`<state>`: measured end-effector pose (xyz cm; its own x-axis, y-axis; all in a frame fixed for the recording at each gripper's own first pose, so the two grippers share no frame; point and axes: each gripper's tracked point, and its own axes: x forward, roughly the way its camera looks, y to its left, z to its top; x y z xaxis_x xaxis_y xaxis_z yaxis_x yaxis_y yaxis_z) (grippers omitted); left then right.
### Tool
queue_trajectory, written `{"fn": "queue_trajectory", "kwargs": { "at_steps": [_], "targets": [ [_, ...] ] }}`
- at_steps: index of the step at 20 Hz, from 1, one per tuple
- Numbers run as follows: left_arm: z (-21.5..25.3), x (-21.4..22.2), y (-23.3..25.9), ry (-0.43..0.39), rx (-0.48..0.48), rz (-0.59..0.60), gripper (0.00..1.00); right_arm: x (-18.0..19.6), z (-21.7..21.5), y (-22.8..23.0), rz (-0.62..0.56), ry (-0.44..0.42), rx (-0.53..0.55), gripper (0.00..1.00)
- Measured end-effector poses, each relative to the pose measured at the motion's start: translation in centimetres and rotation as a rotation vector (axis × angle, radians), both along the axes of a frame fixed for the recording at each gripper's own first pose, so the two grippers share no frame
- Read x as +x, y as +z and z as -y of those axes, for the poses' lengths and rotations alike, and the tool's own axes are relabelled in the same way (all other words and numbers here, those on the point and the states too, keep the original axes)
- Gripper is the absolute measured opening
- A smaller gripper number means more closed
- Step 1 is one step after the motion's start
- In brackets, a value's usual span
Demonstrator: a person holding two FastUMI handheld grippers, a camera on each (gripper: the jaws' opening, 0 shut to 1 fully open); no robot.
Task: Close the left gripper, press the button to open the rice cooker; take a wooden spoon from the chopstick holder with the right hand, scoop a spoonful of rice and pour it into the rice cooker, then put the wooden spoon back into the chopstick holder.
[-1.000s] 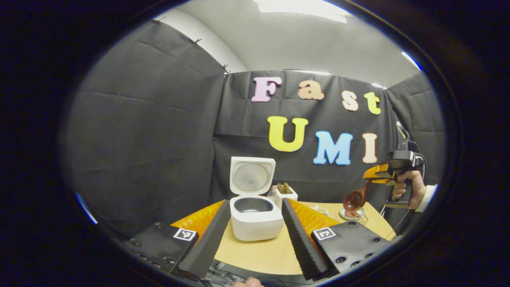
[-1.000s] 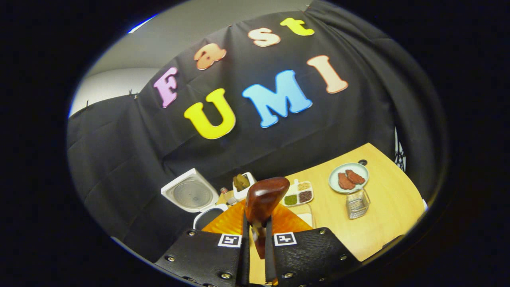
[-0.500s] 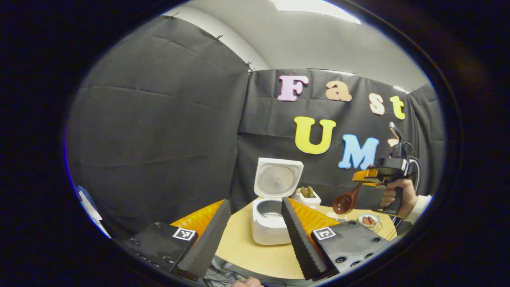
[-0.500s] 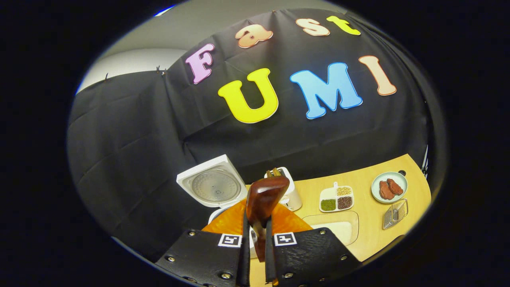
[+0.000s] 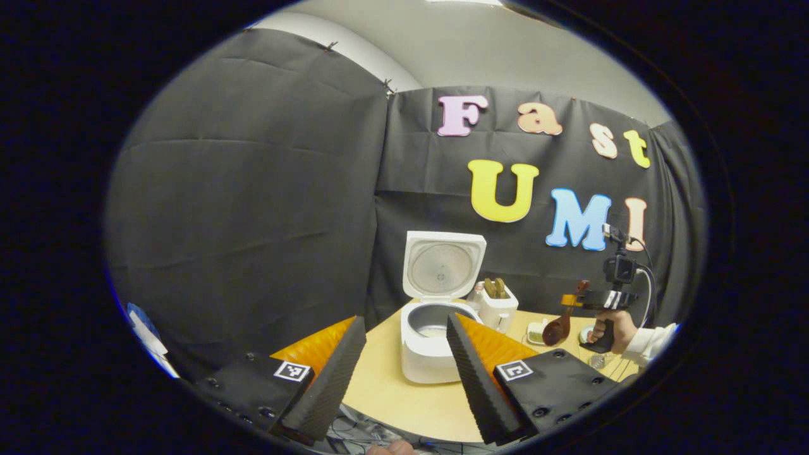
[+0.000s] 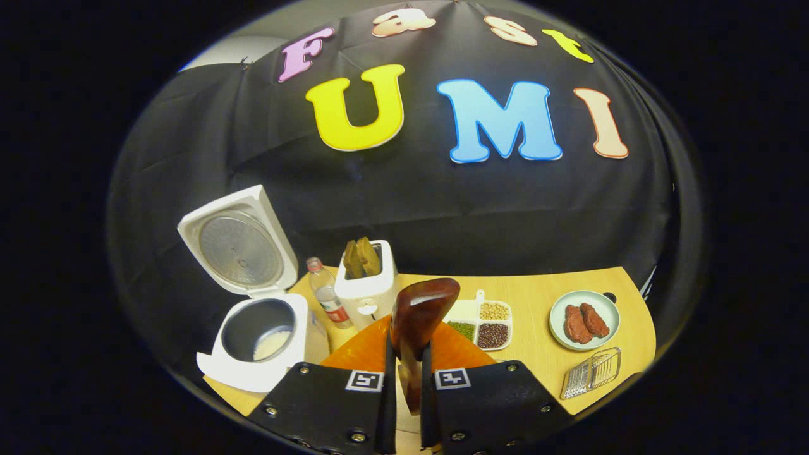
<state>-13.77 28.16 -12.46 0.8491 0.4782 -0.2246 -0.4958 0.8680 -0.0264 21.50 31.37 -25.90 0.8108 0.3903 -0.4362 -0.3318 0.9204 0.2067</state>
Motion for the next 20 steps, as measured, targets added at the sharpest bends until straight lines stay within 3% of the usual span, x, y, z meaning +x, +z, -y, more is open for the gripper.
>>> {"fn": "queue_trajectory", "kwargs": {
  "at_steps": [4, 10, 20],
  "targets": [
    [0.0, 1.1, -2.3, 0.004, -0.015, -0.080, 0.91, 1.9, 1.0, -6.4, -0.074, -0.028, -0.061, 0.15],
    [-0.6, 1.7, -3.5, 0.034, -0.019, -0.129, 0.90, 1.6, -0.8, -11.2, -0.204, -0.043, -0.012, 0.16],
    [-0.3, 2.0, -2.4, 0.033, 0.008, -0.089, 0.92, 1.4, -1.2, -12.0, -0.411, -0.115, 0.252, 0.16]
  ]
}}
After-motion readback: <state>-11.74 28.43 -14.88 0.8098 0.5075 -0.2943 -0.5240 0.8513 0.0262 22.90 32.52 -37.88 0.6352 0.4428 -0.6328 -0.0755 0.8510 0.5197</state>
